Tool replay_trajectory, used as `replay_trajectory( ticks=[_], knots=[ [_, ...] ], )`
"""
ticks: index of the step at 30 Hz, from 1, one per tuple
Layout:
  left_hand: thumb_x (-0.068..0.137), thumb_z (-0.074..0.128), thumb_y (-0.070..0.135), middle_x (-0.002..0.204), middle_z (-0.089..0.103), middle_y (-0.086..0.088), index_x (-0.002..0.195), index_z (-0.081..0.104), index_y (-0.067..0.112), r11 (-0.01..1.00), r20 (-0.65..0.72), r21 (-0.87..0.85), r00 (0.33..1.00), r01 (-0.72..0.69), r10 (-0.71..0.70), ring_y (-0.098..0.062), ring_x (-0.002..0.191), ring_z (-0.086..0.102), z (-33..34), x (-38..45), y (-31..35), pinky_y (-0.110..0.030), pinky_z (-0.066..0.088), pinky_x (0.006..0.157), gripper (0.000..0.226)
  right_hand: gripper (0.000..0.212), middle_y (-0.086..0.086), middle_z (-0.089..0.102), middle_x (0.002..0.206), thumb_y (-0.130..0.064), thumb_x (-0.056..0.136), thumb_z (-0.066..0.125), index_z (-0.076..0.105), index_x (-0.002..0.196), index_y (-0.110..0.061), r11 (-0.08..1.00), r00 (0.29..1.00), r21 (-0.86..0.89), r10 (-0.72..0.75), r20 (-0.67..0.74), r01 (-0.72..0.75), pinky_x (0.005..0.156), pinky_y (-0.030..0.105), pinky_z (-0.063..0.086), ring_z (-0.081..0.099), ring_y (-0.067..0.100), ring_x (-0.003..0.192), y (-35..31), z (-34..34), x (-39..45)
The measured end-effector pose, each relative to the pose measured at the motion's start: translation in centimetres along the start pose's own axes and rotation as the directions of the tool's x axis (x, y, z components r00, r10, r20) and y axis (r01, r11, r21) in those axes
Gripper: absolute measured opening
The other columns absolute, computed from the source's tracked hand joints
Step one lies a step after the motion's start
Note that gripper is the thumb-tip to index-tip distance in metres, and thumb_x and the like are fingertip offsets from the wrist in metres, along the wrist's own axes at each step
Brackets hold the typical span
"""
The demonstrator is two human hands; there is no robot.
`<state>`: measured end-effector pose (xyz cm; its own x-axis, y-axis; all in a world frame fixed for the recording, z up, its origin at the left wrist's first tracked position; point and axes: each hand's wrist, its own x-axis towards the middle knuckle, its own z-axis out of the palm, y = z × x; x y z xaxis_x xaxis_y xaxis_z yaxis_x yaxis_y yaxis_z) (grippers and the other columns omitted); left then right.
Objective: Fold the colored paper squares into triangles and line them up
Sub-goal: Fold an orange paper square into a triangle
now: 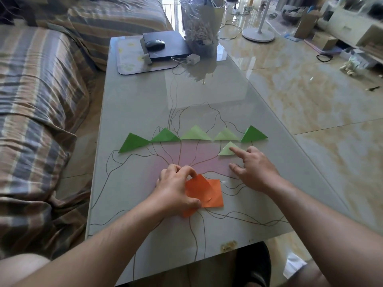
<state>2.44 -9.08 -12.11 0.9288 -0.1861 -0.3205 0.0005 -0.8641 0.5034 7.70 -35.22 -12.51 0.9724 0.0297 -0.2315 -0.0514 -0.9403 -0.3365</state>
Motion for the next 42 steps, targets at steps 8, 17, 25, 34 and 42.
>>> replay_trajectory(
  ticks=[8, 17, 25, 34, 42],
  knots=[
    [0.093, 0.062, 0.017, 0.087, 0.069, 0.012, 0.093, 0.067, 0.033, 0.958, -0.129, -0.285, 0.99, 0.023, -0.063, -0.009, 0.08, 0.065, -2.3, 0.4, -0.5, -0.028, 0.055, 0.07, 0.016, 0.026, -0.013, 0.064, 0.094, -0.045, 0.096, 0.065, 0.072, 0.119, -0.035, 0.942, 0.988, 0.3, -0.129, -0.085, 0.149, 0.076, 0.027, 0.045, 0.06, 0.006, 0.087, -4.7, -0.6, -1.7],
    [0.099, 0.064, 0.007, 0.089, 0.076, -0.008, 0.108, 0.07, 0.013, 0.308, 0.103, -0.937, 0.973, 0.164, -0.205, -0.017, 0.071, 0.07, -5.4, -0.3, 0.6, -0.028, 0.058, 0.06, 0.011, 0.025, 0.013, 0.075, 0.106, -0.013, 0.091, 0.078, 0.072, 0.113, -0.023, 0.48, 0.969, 0.867, -0.117, 0.217, -0.136, 0.077, 0.04, 0.06, 0.071, 0.019, 0.082, -10.2, -0.8, -2.6],
    [0.098, 0.062, 0.005, 0.106, 0.076, -0.015, 0.121, 0.067, 0.008, 0.207, 0.203, -0.956, 0.978, 0.206, -0.035, -0.024, 0.09, 0.072, -7.2, -1.9, 0.2, -0.034, 0.06, 0.08, 0.024, 0.027, 0.018, 0.069, 0.103, -0.006, 0.095, 0.072, 0.065, 0.119, -0.016, 0.188, 0.975, 0.96, -0.042, 0.218, -0.207, 0.062, 0.032, 0.057, 0.071, 0.022, 0.07, -12.4, -1.2, -2.3],
    [0.1, 0.06, 0.005, 0.089, 0.075, -0.007, 0.118, 0.065, 0.01, 0.161, 0.181, -0.963, 0.962, 0.216, -0.206, -0.017, 0.073, 0.07, -8.2, -0.9, -0.7, -0.026, 0.056, 0.061, 0.02, 0.024, 0.013, 0.071, 0.082, -0.005, 0.1, 0.061, 0.061, 0.121, -0.018, 0.303, 0.977, 0.936, -0.061, 0.203, -0.176, 0.06, 0.035, 0.047, 0.062, 0.026, 0.063, -12.4, -1.9, -0.9],
    [0.099, 0.059, 0.006, 0.096, 0.072, -0.011, 0.121, 0.066, 0.012, 0.129, 0.175, -0.969, 0.952, 0.212, -0.251, -0.02, 0.079, 0.066, -8.8, -0.5, -1.1, -0.029, 0.055, 0.063, 0.023, 0.038, 0.007, 0.068, 0.086, 0.01, 0.095, 0.059, 0.077, 0.103, -0.022, 0.408, 0.934, 0.913, -0.322, 0.152, -0.007, 0.066, 0.03, 0.051, 0.065, 0.023, 0.071, -12.8, -1.8, -1.9]
  ],
)
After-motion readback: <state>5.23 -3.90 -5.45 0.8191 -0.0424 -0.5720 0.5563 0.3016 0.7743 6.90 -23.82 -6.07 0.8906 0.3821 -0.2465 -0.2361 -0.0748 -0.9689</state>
